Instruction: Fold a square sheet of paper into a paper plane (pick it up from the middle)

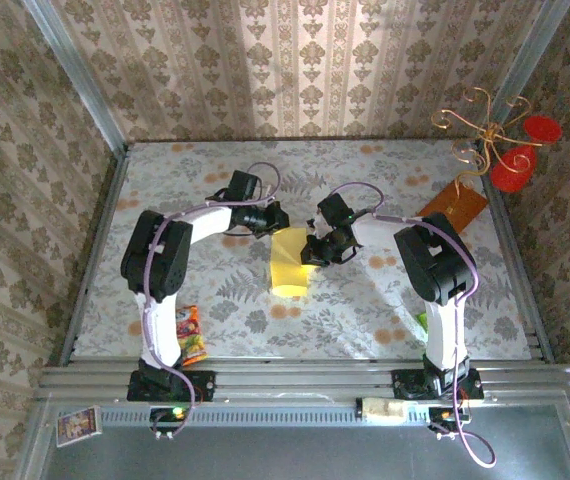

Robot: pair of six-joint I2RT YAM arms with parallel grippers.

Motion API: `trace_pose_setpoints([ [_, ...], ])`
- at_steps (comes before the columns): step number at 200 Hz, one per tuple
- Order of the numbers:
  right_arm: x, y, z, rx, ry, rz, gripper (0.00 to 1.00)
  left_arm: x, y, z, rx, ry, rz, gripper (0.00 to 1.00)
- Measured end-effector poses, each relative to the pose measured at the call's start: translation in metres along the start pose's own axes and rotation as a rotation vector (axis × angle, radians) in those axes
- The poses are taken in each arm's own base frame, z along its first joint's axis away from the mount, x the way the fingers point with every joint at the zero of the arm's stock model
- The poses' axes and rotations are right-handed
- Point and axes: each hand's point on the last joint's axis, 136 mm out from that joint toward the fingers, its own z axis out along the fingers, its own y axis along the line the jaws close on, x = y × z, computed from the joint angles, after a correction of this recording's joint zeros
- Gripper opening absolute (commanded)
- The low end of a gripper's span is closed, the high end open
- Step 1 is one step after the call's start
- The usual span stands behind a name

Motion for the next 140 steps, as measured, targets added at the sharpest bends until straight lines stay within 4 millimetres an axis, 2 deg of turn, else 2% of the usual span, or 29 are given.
trace_pose_setpoints([
  [33,0.0,0.0,0.0,0.0,0.0,0.0,0.07,-0.001,0.041,0.011,-0.07,0.011,-0.077,0.0],
  [78,0.0,0.0,0.0,0.0,0.0,0.003,0.07,-0.012,0.051,0.004,-0.079,-0.011,-0.103,0.0],
  [124,0.0,0.0,0.001,0.0,0.0,0.004,0.07,-0.04,0.075,-0.018,-0.126,-0.096,-0.127,0.0],
  [140,0.0,0.0,0.001,0.0,0.001,0.005,0.07,-0.034,0.068,-0.029,-0.139,-0.114,-0.111,0.0],
])
